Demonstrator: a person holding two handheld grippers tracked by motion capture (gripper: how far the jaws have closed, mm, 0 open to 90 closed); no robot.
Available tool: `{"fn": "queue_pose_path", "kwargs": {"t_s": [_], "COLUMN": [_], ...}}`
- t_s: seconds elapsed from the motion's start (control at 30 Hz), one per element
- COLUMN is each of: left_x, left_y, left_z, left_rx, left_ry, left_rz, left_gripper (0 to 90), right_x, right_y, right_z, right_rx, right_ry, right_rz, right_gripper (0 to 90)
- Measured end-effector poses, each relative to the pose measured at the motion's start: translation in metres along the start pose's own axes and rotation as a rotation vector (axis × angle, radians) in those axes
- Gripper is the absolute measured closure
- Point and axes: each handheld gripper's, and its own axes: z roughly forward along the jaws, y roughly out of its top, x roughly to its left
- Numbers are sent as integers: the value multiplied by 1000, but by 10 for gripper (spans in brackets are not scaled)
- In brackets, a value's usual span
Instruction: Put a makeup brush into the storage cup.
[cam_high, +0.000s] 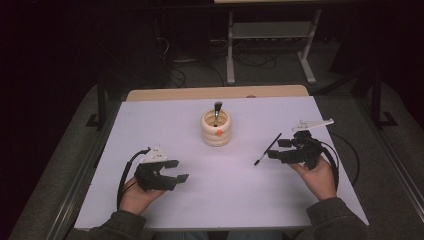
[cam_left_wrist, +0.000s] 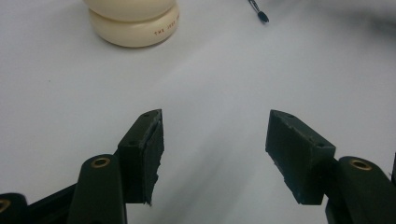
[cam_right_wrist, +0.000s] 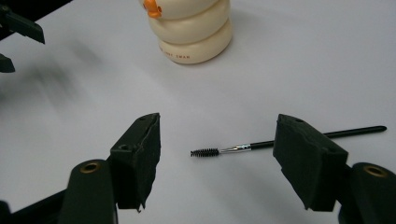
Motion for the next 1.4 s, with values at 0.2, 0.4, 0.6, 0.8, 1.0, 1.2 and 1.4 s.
{"fn": "queue_pose_path", "kwargs": {"t_s": [0.2, 0.4, 0.6, 0.8, 1.0, 1.2, 1.4], "left_x": [0, -1, -1, -1, -1, -8, -12], "left_y": [0, 0, 1, 1, 1, 7, 9], "left_z": [1, 2, 2, 3, 4, 13, 16], "left_rx": [-4, -3, -11, -9, -14, 0, 7], "left_ry": [0, 0, 1, 0, -2, -20, -22], "left_rz": [-4, -4, -1, -2, -6, 12, 23], "left_gripper": [366, 366, 366, 366, 366, 367, 366], "right_x": [-3, -7, -8, -11, -14, -13, -17], "right_y": [2, 9, 16, 22, 25, 20, 22], "right_z": [-2, -3, -4, -4, -5, -7, -1], "right_rx": [25, 31, 42, 52, 49, 37, 52], "right_ry": [-13, -23, -26, -22, -24, -29, -20], "right_rz": [6, -19, -28, -31, -26, -29, -52], "right_gripper": [309, 306, 305, 301, 297, 301, 304]}}
